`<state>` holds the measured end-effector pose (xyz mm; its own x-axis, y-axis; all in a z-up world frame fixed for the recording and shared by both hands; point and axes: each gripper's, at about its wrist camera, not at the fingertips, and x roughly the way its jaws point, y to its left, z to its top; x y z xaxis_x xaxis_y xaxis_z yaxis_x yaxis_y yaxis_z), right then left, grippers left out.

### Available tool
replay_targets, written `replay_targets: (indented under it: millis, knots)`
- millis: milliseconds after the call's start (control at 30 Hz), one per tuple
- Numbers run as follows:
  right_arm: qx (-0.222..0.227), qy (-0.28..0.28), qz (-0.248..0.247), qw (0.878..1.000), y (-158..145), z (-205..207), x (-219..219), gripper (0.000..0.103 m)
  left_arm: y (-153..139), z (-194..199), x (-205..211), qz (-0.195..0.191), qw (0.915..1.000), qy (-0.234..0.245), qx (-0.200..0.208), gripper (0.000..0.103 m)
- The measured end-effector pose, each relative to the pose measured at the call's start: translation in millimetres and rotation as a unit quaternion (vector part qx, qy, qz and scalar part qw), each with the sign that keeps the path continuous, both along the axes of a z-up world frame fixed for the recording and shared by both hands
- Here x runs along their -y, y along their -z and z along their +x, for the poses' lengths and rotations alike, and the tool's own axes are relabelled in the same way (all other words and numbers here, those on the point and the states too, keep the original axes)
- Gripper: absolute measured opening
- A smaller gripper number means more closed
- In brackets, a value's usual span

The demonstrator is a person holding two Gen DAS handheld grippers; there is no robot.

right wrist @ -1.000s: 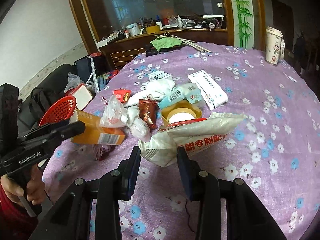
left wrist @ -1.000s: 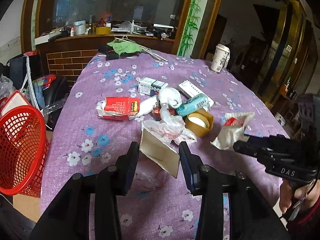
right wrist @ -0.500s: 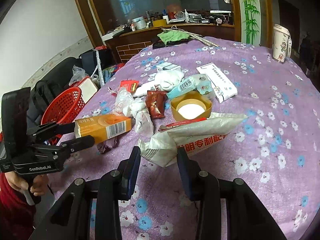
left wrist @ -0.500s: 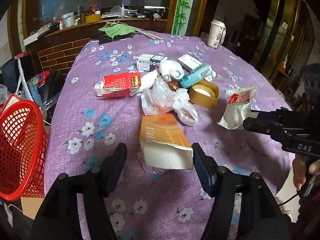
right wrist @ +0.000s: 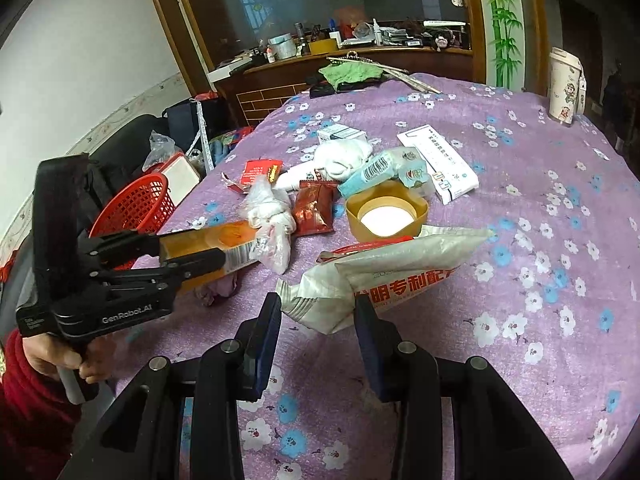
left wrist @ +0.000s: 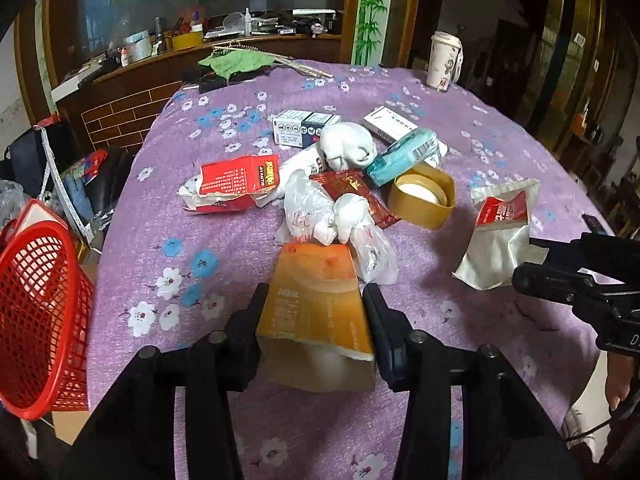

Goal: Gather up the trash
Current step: 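Carry both items over the red basket and open both tools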

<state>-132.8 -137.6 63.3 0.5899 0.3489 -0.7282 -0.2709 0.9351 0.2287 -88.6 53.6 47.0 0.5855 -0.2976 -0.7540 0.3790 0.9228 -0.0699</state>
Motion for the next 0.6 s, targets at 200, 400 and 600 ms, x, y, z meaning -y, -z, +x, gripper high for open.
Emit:
replay_targets:
  millis: [200,400,600]
  knots:
    - [0.016,-0.010,0.002,1.000,-18.2,0.5,-6.5,0.040,-25.4,-12.3,-10.8,-0.042,0.9988,0.006,0.027,0.044]
    - [0.034,-0.031,-0.003,0.999,-42.4,14.8,-27.9,0.040,-50.8,-13.9,-39.3,-0.098,0.9940,-0.016,0.046,0.044]
    - [0.034,-0.093,-0.008,0.995,-60.3,40.6,-82.7,0.041,-72.4,-24.6,-97.9,-0.098,0.9861,-0.100,0.090,0.044]
